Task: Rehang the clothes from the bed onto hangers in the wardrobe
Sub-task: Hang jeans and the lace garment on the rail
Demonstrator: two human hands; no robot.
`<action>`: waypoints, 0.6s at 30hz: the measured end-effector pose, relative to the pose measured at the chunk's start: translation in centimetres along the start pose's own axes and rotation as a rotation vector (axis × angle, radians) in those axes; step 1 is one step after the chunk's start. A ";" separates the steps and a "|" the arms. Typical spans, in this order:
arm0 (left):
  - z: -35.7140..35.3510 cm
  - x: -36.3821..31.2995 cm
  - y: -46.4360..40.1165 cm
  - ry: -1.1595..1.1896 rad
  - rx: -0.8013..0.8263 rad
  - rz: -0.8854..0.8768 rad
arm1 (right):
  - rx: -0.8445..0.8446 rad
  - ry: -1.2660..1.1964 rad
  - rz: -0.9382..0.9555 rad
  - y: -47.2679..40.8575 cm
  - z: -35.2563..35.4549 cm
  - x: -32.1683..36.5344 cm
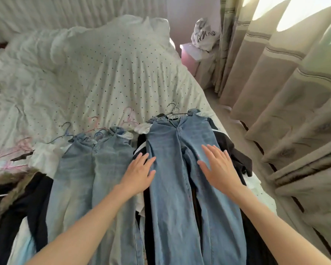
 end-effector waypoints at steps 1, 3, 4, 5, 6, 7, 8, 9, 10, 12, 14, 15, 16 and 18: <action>0.0 0.3 -2.9 -0.023 0.007 -0.011 | -0.009 0.001 -0.011 -2.9 -0.1 -1.3; -0.4 1.0 -7.7 -0.013 0.056 0.029 | 0.000 0.004 -0.032 -8.3 -0.9 -3.6; -0.9 1.2 -9.9 0.000 0.052 0.037 | 0.015 0.012 -0.032 -10.9 -1.6 -4.6; -1.4 1.6 -12.0 -0.008 0.043 0.048 | 0.035 0.026 -0.027 -13.4 -2.4 -5.4; -2.1 2.3 -14.1 -0.007 0.062 0.076 | 0.054 0.042 -0.017 -15.6 -3.2 -6.1; -3.0 3.1 -16.1 -0.015 0.072 0.096 | 0.070 0.057 -0.006 -17.8 -4.1 -6.7; -3.6 4.0 -18.0 -0.019 0.078 0.113 | 0.077 0.065 0.004 -19.9 -4.8 -7.1; -4.0 4.6 -19.7 -0.013 0.079 0.131 | 0.077 0.061 0.009 -21.9 -5.5 -7.6; -4.4 5.3 -21.1 -0.012 0.067 0.145 | 0.067 0.052 0.010 -23.7 -6.1 -8.1; -4.9 7.0 -24.0 -0.028 0.050 0.179 | 0.031 0.047 0.008 -27.2 -7.2 -9.2; -5.3 8.8 -26.2 -0.038 0.047 0.229 | -0.024 0.046 0.001 -30.1 -8.1 -10.4; -5.5 9.8 -27.3 -0.037 0.046 0.258 | -0.057 0.043 -0.004 -31.5 -8.5 -10.9; -5.7 10.6 -28.3 -0.041 0.041 0.276 | -0.082 0.045 -0.009 -32.7 -8.9 -11.4; -6.3 12.0 -29.7 -0.047 0.059 0.295 | -0.067 0.079 -0.025 -34.9 -10.0 -12.0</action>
Point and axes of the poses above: each hand's wrist, its own y-axis away from the middle knuckle, its own z-axis out of the back of the hand, x = y × z, the point moved 3 cm from there along -y, towards the middle knuckle, and after that the axes turned 1 degree about y, right-handed, at the moved point
